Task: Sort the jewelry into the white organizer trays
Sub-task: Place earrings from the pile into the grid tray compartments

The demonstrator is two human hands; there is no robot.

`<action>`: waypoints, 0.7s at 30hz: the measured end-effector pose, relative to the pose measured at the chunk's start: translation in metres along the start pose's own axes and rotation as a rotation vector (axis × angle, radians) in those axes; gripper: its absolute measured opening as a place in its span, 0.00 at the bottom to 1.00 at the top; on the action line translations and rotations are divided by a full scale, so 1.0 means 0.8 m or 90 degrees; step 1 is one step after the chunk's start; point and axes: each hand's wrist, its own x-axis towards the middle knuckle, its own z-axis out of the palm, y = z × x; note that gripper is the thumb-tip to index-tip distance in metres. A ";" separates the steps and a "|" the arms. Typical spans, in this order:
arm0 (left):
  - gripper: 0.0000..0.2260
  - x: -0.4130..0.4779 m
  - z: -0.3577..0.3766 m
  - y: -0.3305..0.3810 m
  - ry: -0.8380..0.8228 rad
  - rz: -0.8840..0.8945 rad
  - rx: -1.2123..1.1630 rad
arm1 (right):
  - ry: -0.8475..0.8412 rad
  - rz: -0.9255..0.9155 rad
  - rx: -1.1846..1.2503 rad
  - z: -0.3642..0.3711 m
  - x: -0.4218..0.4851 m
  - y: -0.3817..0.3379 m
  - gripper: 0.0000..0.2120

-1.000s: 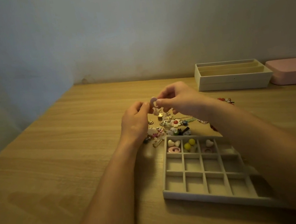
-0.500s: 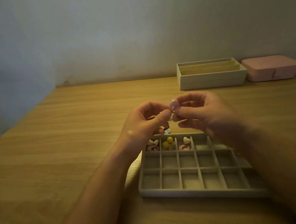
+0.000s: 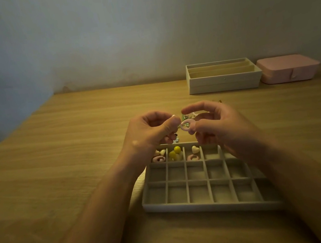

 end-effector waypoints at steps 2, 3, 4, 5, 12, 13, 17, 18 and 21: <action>0.09 0.000 0.000 0.001 -0.001 -0.008 -0.022 | -0.007 -0.001 -0.015 -0.001 -0.002 0.000 0.10; 0.08 0.001 0.000 0.001 0.000 -0.010 -0.033 | -0.005 -0.002 -0.027 -0.002 -0.002 0.000 0.08; 0.08 0.001 0.000 0.000 0.001 -0.015 -0.042 | 0.000 -0.002 -0.039 -0.003 -0.003 0.000 0.08; 0.07 0.002 -0.001 0.000 -0.001 -0.022 -0.050 | 0.007 0.000 -0.047 -0.004 -0.004 0.000 0.07; 0.10 0.002 -0.003 0.001 -0.021 -0.064 -0.028 | 0.016 0.045 -0.101 -0.013 -0.006 -0.003 0.06; 0.09 0.002 -0.002 0.001 -0.016 -0.063 -0.007 | 0.021 0.050 -0.110 -0.014 -0.006 -0.003 0.06; 0.04 0.003 0.002 -0.002 0.000 -0.034 0.107 | 0.031 0.048 -0.183 -0.019 -0.003 -0.001 0.07; 0.03 0.004 0.003 -0.002 -0.002 -0.029 0.128 | 0.030 0.048 -0.205 -0.020 -0.003 -0.001 0.07; 0.01 0.004 0.005 -0.004 0.010 -0.029 0.180 | 0.022 0.056 -0.259 -0.022 -0.003 0.001 0.07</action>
